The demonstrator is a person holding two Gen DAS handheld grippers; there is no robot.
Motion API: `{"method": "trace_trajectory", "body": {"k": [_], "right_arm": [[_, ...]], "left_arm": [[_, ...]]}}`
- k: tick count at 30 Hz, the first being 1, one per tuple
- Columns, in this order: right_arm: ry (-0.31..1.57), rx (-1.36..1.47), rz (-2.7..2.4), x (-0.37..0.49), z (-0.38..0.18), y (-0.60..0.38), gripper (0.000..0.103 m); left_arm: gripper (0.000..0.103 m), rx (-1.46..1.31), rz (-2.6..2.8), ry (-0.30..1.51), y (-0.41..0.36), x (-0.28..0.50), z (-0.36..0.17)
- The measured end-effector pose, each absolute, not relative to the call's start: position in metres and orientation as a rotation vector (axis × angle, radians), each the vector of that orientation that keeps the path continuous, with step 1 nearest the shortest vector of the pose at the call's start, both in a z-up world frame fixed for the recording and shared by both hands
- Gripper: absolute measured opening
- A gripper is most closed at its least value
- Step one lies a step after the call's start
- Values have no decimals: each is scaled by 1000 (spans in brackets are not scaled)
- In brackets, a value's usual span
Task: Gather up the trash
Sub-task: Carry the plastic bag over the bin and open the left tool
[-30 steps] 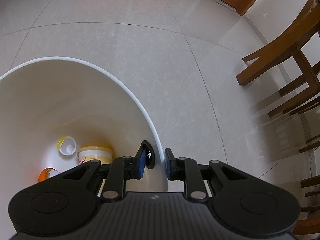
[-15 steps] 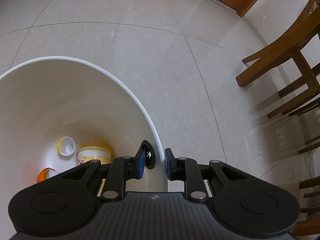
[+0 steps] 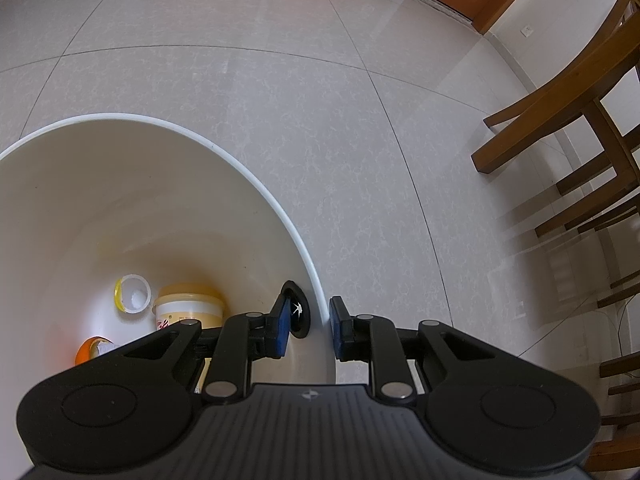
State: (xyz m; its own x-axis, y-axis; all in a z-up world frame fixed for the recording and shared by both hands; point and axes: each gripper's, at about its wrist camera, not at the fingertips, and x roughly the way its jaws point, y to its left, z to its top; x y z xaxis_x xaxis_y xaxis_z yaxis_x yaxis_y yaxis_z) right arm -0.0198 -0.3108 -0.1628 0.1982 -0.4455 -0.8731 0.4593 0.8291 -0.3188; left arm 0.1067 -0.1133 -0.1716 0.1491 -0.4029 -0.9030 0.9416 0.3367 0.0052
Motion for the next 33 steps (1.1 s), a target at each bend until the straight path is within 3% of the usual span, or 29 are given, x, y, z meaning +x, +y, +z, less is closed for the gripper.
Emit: {"method": "trace_trajectory", "body": {"k": [11,16,18,33], "right_arm": [[1215,29,-636,-18,-162,-310,24],[1214,36,-637,-18,-162,-308,24],[1214,37,-636,-18,-162,-310,24],[1210,42,-631,-21,-163,-314,24]], "left_arm": [[50,654,-1448,784,-162,22,-42],[56,636,-1511,738,-198,-7,-39],[87,624,-1513,728,-206,-15,-44],[92,631,-1441,732,-184,3,-57]]}}
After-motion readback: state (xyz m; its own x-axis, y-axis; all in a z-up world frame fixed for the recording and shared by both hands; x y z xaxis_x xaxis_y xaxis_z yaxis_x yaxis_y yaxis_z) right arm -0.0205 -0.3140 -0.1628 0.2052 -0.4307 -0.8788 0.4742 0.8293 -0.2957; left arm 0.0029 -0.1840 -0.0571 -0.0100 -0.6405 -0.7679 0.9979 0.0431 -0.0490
